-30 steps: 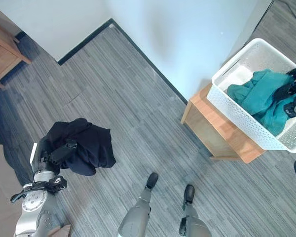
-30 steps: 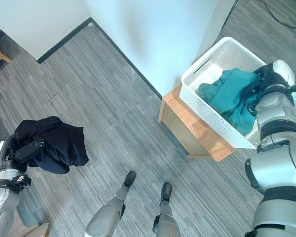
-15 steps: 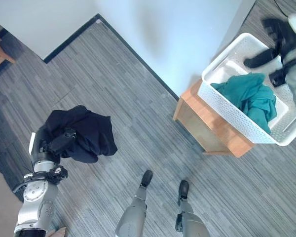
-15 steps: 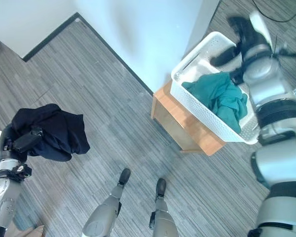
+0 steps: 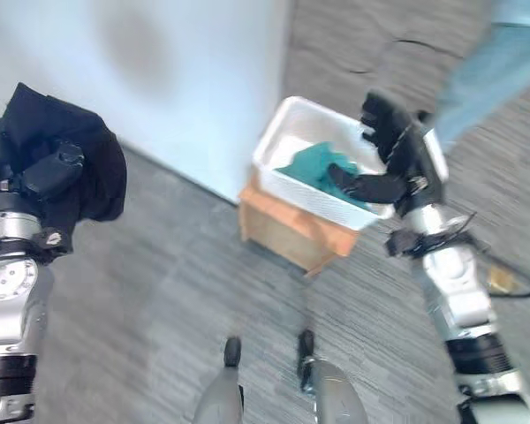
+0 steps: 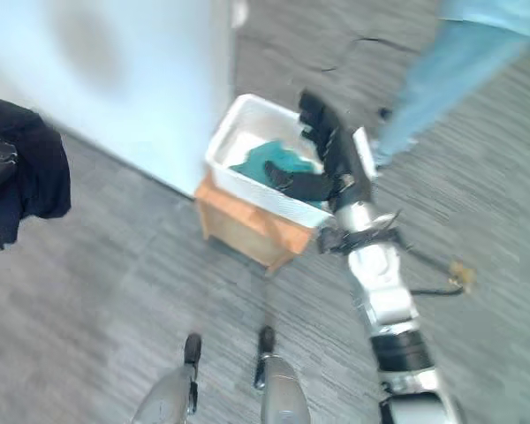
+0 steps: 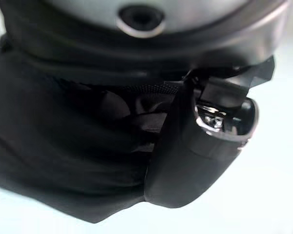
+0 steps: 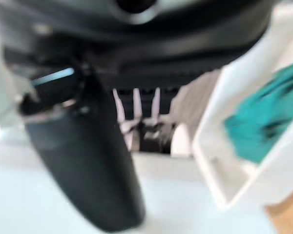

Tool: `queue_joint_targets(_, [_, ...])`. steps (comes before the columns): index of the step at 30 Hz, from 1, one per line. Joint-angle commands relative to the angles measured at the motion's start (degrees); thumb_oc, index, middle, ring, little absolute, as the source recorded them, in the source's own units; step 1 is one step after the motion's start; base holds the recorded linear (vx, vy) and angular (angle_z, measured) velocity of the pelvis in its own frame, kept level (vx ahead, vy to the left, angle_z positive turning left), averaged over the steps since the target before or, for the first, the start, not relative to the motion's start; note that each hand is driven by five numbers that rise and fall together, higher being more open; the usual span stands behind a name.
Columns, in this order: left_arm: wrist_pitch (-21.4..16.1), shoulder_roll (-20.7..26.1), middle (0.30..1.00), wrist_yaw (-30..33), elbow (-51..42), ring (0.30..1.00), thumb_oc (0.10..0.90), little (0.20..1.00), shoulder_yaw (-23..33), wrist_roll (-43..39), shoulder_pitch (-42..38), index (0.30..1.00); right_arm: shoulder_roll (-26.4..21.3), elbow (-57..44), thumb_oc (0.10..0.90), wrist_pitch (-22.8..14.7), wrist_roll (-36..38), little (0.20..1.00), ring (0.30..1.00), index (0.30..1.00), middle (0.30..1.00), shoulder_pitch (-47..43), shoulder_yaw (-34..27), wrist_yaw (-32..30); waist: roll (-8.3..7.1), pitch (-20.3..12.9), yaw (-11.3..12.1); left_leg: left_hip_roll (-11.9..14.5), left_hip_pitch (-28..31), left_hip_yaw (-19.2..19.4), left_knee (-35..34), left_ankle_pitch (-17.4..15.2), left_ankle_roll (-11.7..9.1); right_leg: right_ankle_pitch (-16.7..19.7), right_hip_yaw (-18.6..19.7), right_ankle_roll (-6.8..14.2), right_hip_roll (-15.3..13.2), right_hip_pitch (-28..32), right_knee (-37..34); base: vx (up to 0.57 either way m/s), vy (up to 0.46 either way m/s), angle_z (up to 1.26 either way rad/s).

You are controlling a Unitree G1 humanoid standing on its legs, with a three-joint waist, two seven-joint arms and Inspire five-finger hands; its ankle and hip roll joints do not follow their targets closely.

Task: Pick up bed clothes into laundry basket.

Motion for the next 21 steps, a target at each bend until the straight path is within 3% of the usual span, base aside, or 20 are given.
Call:
queue_joint_targets(1, [-5.3,3.9,0.300,0.0,-2.6,0.300,0.400,0.300,0.0,4.1,-4.2,0.300,0.6,-4.6,0.800,-5.3,1.0,0.900,0.900,0.900,0.900,3.5,0.1,0.9,-2.57,-11.2,-2.3,13.3,7.3,-4.7,-1.9,1.5,-8.0,0.0,0.1,2.1,4.7,6.3,-9.3,0.30,-0.491,-1.13])
queue_joint_targets(2, [-5.2,2.3,0.300,-0.2,-2.3,0.300,0.400,0.300,-1.4,4.1,-4.9,0.300,1.2,-4.7,0.800,-5.0,1.1,0.900,0.900,0.900,0.900,5.7,0.0,1.7,-3.12,-11.7,-2.9,15.8,6.3,-4.7,2.6,5.6,-8.5,-1.4,-1.0,1.2,7.0,8.6,-9.6,0.25,-0.454,-0.61])
queue_joint_targets(3, [-4.6,1.2,0.300,-0.1,-2.2,0.300,0.400,0.300,-2.1,4.6,-6.3,0.300,1.7,-5.3,0.800,-4.4,1.5,0.900,0.900,0.900,0.900,6.9,0.3,2.2,-3.79,-11.8,-3.3,16.4,4.4,-5.1,6.9,8.6,-7.9,-1.2,-1.7,0.0,7.9,10.4,-11.0,0.23,-0.386,-0.33])
queue_joint_targets(4, [-4.1,-0.5,0.300,0.0,-2.1,0.300,0.400,0.300,-3.2,4.4,-7.4,0.300,1.8,-5.5,0.800,-3.9,1.7,0.900,0.900,0.900,0.900,8.1,0.6,2.4,-4.76,-11.4,-3.4,15.9,2.3,-6.5,11.1,9.5,-7.0,-1.2,-2.3,-1.3,8.6,12.3,-12.4,0.19,-0.319,-0.25])
queue_joint_targets(5, [-3.8,-1.7,0.300,-0.1,-1.8,0.300,0.400,0.300,-4.3,4.8,-8.4,0.300,1.2,-5.7,0.800,-3.1,1.0,0.900,0.900,0.900,0.900,9.3,0.6,2.8,-5.46,-10.9,-3.2,13.7,0.6,-9.4,16.5,8.1,-6.4,-0.9,-2.1,-1.7,8.6,13.9,-14.0,0.21,-0.239,-0.29])
queue_joint_targets(6, [-3.9,-3.7,0.300,0.1,-1.6,0.300,0.400,0.300,-4.9,3.9,-9.3,0.300,1.4,-5.3,0.800,-2.0,1.1,0.900,0.900,0.900,0.900,10.3,1.1,3.5,-6.22,-10.8,-2.6,9.3,-1.1,-12.6,19.4,5.4,-5.6,-1.0,-0.5,-2.3,8.9,15.2,-15.5,0.19,-0.143,-0.36])
queue_joint_targets(7, [-3.8,-4.6,0.300,0.5,-1.0,0.300,0.400,0.300,-5.2,4.0,-10.0,0.300,1.2,-5.5,0.800,-1.5,1.5,0.900,0.900,0.900,0.900,11.1,1.1,4.3,-6.88,-10.9,-2.3,6.6,-3.4,-13.2,20.7,3.9,-5.1,-0.6,0.5,-2.5,8.7,15.9,-16.8,0.20,-0.098,-0.64])
queue_joint_targets(9, [-3.4,-4.1,0.300,0.1,-0.9,0.300,0.400,0.300,-6.2,3.9,-12.0,0.300,0.3,-5.0,0.800,-0.6,2.0,0.900,0.900,0.900,0.900,13.0,0.1,5.0,-7.01,-11.4,-2.8,5.8,-7.0,-9.7,16.6,1.2,-4.3,-0.9,0.4,-2.7,8.6,17.3,-18.6,0.19,-0.038,-0.61])
queue_joint_targets(11, [-3.4,-2.1,0.300,-0.2,-0.6,0.300,0.400,0.300,-7.8,4.7,-14.0,0.300,-0.3,-4.6,0.800,-0.3,2.3,0.900,0.900,0.900,0.900,14.7,-0.9,5.5,-6.37,-12.2,-1.8,2.7,-8.1,-8.5,10.6,-0.2,-3.7,-1.5,0.2,-2.3,8.5,18.9,-19.5,0.21,0.081,-0.05])
queue_joint_targets(14, [-3.4,3.7,0.300,0.1,0.6,0.300,0.400,0.300,-9.5,6.4,-16.8,0.300,0.2,-3.4,0.800,0.1,1.0,0.900,0.900,0.900,0.900,16.5,-0.3,6.3,-4.35,-12.6,0.4,-3.0,-8.1,-11.9,2.9,2.0,-3.0,-2.7,1.2,-1.9,9.6,20.7,-19.0,0.19,0.130,-0.04])
queue_joint_targets(17, [-3.4,7.9,0.300,-2.1,0.4,0.300,0.400,0.300,-14.2,5.4,-21.9,0.300,2.3,-1.7,0.800,1.1,1.3,0.900,0.900,0.900,0.900,19.5,1.4,7.9,-3.50,-13.8,-0.7,-4.1,-6.2,-15.0,0.9,2.3,-2.5,-3.1,1.6,-1.5,9.4,20.9,-18.6,0.14,0.148,-0.29])
queue_joint_targets(21, [-2.8,14.6,0.300,-4.1,2.5,0.300,0.400,0.300,-22.2,6.0,-30.3,0.300,4.3,-0.9,0.800,2.4,2.0,0.900,0.900,0.900,0.900,22.1,4.4,11.4,-3.14,-15.6,-1.2,-5.1,-2.9,-15.5,-3.5,2.7,-1.5,-2.7,2.3,-0.6,8.5,21.5,-19.0,0.11,0.172,0.42])
